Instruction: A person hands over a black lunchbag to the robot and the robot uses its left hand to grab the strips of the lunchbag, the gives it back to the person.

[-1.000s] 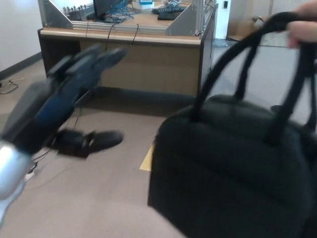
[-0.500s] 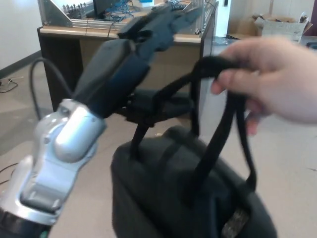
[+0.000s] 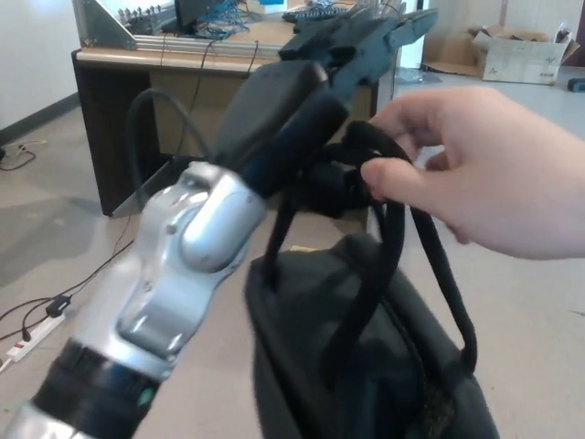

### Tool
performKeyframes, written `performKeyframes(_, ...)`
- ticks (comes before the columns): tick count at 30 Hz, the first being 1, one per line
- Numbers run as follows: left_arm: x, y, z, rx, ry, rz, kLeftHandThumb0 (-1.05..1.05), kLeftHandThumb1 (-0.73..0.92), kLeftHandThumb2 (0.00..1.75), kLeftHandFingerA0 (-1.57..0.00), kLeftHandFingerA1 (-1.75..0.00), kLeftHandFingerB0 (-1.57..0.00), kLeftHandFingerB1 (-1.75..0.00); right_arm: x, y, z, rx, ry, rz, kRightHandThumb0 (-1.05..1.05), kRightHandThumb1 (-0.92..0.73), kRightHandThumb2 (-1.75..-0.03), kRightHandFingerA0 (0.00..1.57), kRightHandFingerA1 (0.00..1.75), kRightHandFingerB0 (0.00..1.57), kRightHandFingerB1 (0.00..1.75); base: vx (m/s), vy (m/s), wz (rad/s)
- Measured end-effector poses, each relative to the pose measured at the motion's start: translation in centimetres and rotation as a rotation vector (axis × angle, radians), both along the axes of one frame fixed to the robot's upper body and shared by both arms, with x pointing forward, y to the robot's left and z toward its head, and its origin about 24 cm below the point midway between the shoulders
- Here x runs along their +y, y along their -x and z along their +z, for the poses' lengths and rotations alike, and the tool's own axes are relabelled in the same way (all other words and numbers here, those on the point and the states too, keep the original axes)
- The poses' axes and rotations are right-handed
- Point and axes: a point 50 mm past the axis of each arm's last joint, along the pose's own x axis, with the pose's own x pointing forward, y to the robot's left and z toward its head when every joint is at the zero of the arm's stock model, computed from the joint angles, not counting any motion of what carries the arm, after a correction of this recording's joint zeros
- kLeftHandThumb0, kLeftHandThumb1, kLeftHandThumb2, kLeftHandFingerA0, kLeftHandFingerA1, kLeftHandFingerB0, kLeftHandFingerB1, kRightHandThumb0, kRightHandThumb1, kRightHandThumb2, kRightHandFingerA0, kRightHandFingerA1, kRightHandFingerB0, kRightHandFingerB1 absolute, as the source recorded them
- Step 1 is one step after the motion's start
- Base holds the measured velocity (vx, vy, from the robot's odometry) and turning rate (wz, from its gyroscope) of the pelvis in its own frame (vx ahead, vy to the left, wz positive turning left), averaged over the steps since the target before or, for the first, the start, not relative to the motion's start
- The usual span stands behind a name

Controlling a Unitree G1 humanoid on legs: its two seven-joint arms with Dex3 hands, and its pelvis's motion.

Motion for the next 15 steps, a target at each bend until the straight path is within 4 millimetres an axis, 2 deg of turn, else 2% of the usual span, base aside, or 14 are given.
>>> performKeyframes(1, -0.3, -0.1, 0.0, -0.004, 0.003, 0.001, -0.59, 0.53, 0.57, -0.36, -0.35, -0.36, -0.33, 0.0, 0.0, 0.0, 0.000, 0.000, 0.000, -0.68, -0.73, -0.63, 0.46, 0.42, 0.41, 0.38, 0.00, 0.000, 0.00)
performKeyframes(2, -0.5, -0.1, -0.1, -0.005, 0.012, 0.001, -0.47, 0.52, 0.56, -0.65, -0.77, -0.63, -0.57, 0.0, 0.0, 0.0, 0.001, 0.000, 0.000, -0.67, -0.73, -0.63, 0.47, 0.43, 0.41, 0.39, 0.00, 0.000, 0.00)
performKeyframes(3, -0.8, -0.3, -0.2, -0.003, 0.025, 0.001, -0.47, 0.52, 0.56, -0.65, -0.77, -0.63, -0.57, 0.0, 0.0, 0.0, 0.001, 0.000, 0.001, -0.67, -0.73, -0.63, 0.47, 0.43, 0.41, 0.39, 0.00, 0.000, 0.00)
performKeyframes(4, -1.0, -0.3, -0.3, -0.003, 0.036, 0.002, -0.42, 0.44, 0.83, -0.76, -1.04, -0.74, -0.92, 0.0, 0.0, 0.0, 0.001, 0.001, 0.002, -0.67, -0.73, -0.63, 0.47, 0.43, 0.42, 0.39, 0.00, 0.000, 0.00)
performKeyframes(5, -1.3, -0.4, -0.5, -0.001, 0.048, 0.000, -0.31, 0.56, 0.57, -0.77, -1.49, -0.72, -1.39, 0.1, 0.0, 0.0, 0.002, 0.001, 0.004, -0.67, -0.73, -0.63, 0.48, 0.43, 0.42, 0.39, 0.00, 0.000, 0.00)
performKeyframes(6, -1.5, -0.4, -0.7, 0.000, 0.061, -0.001, -0.31, 0.56, 0.57, -0.77, -1.49, -0.72, -1.39, 0.1, 0.0, 0.0, 0.002, 0.002, 0.006, -0.67, -0.73, -0.63, 0.48, 0.43, 0.42, 0.39, 0.00, 0.000, 0.00)
performKeyframes(7, -1.7, -0.5, -0.9, 0.001, 0.071, 0.000, -0.26, 0.58, 0.57, -0.82, -1.70, -0.74, -1.62, 0.1, 0.0, -0.1, 0.003, 0.002, 0.007, -0.67, -0.73, -0.63, 0.47, 0.43, 0.42, 0.38, 0.00, 0.000, 0.00)
performKeyframes(8, -1.9, -0.6, -1.0, 0.002, 0.077, 0.003, -0.21, 0.62, 0.57, -0.89, -1.75, -0.70, -1.72, 0.1, 0.0, -0.1, 0.003, 0.003, 0.008, -0.68, -0.73, -0.64, 0.48, 0.43, 0.42, 0.39, 0.00, 0.000, 0.00)
performKeyframes(15, -2.8, -1.0, -1.9, -0.002, 0.144, 0.012, -0.20, 0.64, 0.57, -0.87, -1.75, -0.64, -1.75, 0.2, 0.0, -0.1, 0.004, 0.003, 0.011, -0.68, -0.74, -0.64, 0.51, 0.45, 0.44, 0.39, 0.00, 0.000, 0.00)
